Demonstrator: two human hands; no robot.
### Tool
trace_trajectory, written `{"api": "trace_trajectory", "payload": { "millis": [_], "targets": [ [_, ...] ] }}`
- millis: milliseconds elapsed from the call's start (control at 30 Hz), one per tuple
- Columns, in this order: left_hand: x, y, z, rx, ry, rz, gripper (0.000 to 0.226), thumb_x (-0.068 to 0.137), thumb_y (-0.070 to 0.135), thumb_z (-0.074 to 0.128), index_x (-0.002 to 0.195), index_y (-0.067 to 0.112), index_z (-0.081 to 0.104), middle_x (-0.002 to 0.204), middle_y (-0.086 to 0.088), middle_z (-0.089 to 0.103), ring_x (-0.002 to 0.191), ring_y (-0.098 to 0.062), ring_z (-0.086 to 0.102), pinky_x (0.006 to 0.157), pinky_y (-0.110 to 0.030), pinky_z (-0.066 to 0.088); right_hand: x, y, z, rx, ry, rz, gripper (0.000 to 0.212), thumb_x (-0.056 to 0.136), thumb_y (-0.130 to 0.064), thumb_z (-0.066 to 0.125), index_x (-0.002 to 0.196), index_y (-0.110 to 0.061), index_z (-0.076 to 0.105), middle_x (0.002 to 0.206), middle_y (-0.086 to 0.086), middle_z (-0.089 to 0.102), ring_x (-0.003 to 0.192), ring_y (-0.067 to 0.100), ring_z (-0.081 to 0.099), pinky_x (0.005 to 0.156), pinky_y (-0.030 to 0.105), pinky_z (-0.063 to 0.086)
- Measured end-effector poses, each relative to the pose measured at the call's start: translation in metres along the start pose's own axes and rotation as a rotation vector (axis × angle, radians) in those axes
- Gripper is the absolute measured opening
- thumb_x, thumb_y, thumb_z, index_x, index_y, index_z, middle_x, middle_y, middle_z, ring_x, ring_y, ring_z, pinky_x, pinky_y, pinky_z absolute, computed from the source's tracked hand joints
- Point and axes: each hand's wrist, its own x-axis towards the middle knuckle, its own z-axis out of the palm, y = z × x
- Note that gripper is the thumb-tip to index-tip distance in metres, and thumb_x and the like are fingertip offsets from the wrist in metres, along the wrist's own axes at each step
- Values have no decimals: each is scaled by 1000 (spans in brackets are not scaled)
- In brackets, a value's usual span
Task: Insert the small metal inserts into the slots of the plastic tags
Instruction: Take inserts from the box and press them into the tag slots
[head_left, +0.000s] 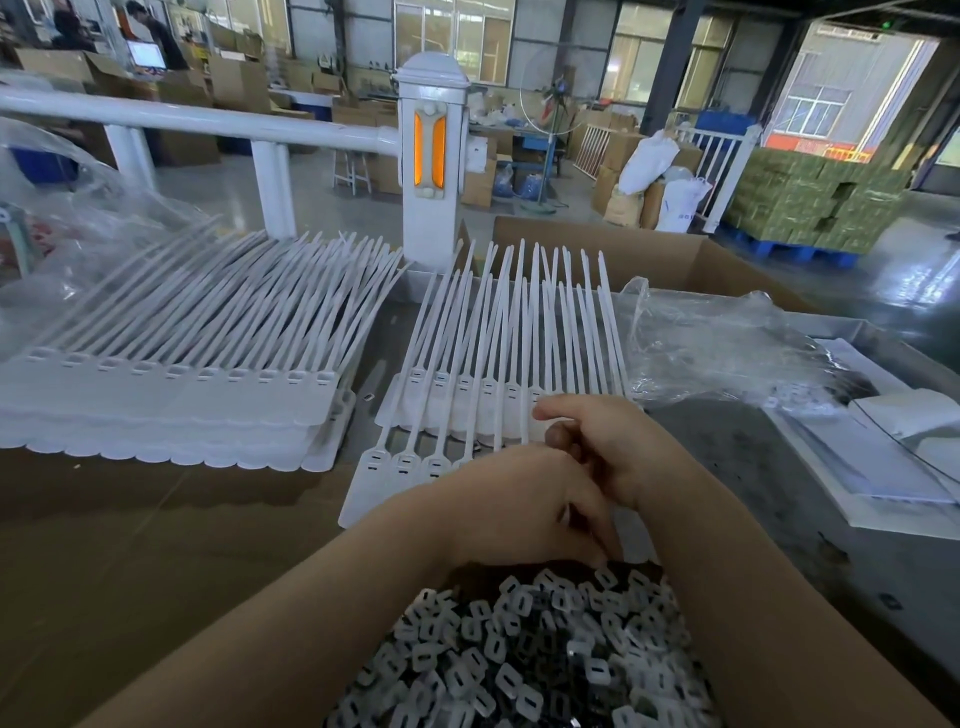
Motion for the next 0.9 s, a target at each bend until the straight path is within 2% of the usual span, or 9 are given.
{"api": "trace_trajectory", "payload": {
  "millis": [100,267,400,467,600,667,733,800,900],
  "targets": [
    [2,3,6,110,-31,54,18,87,25,72,103,29,78,103,12,72,91,-3,58,76,-23,46,-1,0,1,-25,-3,-12,15,89,-23,66,99,-12,68,51,-4,52,40,9,36,34,19,26],
    [3,4,7,98,-32,63,17,88,21,71,102,25,79,105,9,73,92,-6,62,82,-35,52,-5,-1,2,-44,-5,-14,16,92,-24,64,101,-11,68,52,-4,53,48,11,34,38,22,26],
    [1,7,8,94,-43,56,18,90,18,67,105,23,77,104,9,72,92,-7,63,84,-37,53,-7,-2,3,-33,-5,-12,15,93,-22,64,100,-10,67,52,-3,52,48,10,33,38,21,27],
    [1,7,8,111,-47,57,18,89,20,67,104,24,76,104,11,70,87,-4,59,82,-34,53,-7,-2,3,-27,-6,-7,15,93,-22,63,101,-10,67,52,-3,51,49,10,33,38,21,26],
    [3,7,11,108,-61,40,15,88,21,69,101,22,73,94,12,65,77,1,51,68,-11,42,-7,-3,3,-30,-13,-3,15,93,-21,63,101,-9,67,52,-3,51,47,10,34,38,21,27],
    [2,7,9,57,-56,5,13,85,20,71,97,22,73,86,15,63,74,0,55,65,-6,42,-6,-3,3,-34,-14,-12,14,94,-21,63,98,-9,68,52,-2,53,47,11,36,41,22,30],
    [-1,4,1,3,27,-39,10,83,19,71,91,24,71,82,18,62,78,2,59,66,-7,47,-6,-2,3,-23,-21,-30,12,91,-19,65,92,-9,71,56,2,57,53,15,45,53,28,37],
    [-4,-4,-10,10,213,-80,12,81,17,71,84,28,67,78,20,60,77,7,60,64,-8,47,-6,-1,2,15,-25,-53,13,90,-16,64,86,-9,75,65,8,62,61,21,52,59,32,41],
    [-10,-20,-23,129,490,-106,12,81,13,72,82,24,66,79,16,62,70,4,57,65,-11,45,-7,0,0,-35,-58,-58,24,95,-22,59,78,-13,74,61,1,58,48,10,45,41,20,35]
  ]
}}
